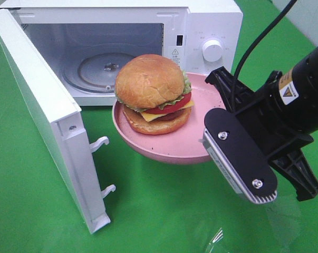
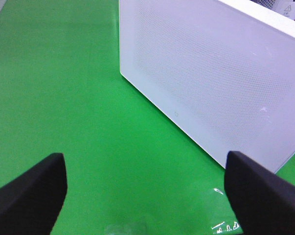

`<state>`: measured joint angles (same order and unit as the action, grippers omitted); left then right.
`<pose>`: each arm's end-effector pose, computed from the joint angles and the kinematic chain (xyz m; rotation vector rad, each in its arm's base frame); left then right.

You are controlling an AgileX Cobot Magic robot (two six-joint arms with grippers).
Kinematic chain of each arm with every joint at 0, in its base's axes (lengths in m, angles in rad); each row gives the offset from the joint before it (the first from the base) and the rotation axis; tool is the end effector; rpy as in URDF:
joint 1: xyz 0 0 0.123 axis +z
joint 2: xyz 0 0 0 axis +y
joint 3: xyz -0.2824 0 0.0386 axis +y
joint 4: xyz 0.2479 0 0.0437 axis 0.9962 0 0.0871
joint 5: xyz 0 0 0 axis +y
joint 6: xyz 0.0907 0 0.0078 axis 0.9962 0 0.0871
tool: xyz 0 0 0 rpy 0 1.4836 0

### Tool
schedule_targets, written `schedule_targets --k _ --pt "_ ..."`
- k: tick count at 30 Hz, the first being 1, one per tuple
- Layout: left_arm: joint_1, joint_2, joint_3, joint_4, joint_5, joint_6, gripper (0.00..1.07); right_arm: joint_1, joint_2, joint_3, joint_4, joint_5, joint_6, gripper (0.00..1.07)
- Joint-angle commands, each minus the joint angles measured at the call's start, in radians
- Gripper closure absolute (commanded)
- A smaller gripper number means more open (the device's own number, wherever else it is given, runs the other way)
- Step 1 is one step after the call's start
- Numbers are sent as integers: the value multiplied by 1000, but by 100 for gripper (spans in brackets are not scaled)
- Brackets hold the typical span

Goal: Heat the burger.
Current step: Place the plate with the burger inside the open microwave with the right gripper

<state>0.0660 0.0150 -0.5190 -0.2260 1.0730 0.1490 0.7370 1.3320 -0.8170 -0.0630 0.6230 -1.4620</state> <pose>-0.0051 -0.0183 0.2832 0.0970 2.0321 -0.1359 0.1897 0.1676 0.2435 -2.3906 1.1566 -0.3130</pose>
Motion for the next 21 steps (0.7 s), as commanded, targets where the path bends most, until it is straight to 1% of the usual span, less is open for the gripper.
schedule_targets --k 1,10,18,21 --pt "2 -2 3 -3 0 1 26 0 41 -50 -2 -55 22 107" --pt "2 -2 3 -3 0 1 26 0 120 -101 -2 -56 28 107" --pt "2 -2 3 -3 0 1 26 0 221 -182 -2 -60 43 107" --pt "2 -2 3 -3 0 1 26 0 229 -191 -2 -60 44 107"
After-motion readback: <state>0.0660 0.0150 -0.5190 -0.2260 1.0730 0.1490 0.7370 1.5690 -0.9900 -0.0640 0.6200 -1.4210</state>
